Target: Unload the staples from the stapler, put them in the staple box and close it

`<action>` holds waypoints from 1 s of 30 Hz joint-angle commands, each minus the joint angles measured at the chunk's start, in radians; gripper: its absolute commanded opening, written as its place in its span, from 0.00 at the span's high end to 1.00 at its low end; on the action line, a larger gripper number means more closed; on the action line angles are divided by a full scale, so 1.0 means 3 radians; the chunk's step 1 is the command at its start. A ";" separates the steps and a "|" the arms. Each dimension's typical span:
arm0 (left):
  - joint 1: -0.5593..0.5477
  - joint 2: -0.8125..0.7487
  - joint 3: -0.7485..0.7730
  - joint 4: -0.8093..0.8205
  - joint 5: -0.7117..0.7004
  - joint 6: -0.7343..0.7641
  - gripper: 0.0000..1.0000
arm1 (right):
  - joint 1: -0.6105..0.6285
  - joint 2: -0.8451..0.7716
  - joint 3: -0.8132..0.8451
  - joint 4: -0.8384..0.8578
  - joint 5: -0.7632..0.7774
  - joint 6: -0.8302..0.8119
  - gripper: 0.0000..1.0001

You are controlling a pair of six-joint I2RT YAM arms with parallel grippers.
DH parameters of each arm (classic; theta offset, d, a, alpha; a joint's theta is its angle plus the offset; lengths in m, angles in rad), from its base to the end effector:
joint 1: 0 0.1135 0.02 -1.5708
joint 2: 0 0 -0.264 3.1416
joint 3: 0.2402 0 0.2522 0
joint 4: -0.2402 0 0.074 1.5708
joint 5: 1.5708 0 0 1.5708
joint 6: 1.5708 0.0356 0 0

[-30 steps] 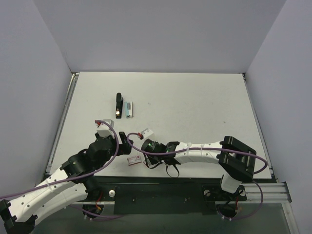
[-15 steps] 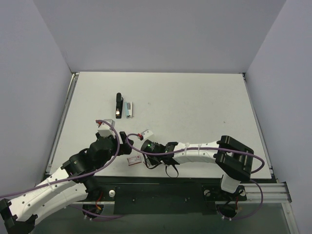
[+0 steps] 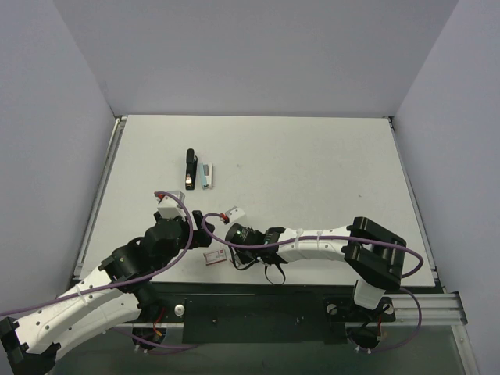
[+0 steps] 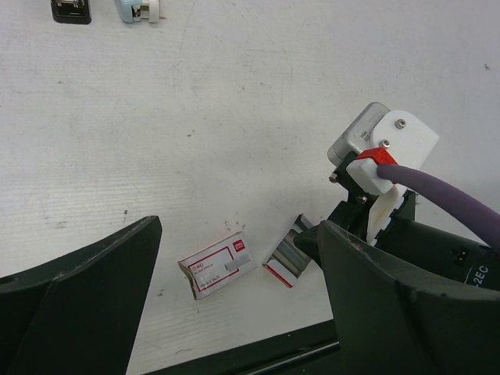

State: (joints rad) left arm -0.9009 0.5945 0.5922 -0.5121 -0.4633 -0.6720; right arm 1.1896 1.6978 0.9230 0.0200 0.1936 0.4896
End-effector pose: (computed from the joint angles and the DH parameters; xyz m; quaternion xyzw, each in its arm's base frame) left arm 0.0985 -0.0987 0.2687 -0.0189 0.8484 -0.2071 0.4868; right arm 0.1365 0.3221 0.1722 -0.2772 0.8714 0.2347 0.3298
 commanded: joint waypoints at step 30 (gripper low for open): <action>-0.0004 -0.0023 0.0153 0.0127 -0.0005 0.0021 0.08 | -0.0038 0.0078 -0.0060 0.0056 0.0019 0.0050 1.00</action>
State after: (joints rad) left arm -0.9009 0.5949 0.5922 -0.5121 -0.4633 -0.6720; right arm 1.1835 1.7027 0.9104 0.0425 0.1825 0.4965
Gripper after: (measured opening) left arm 0.924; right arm 0.001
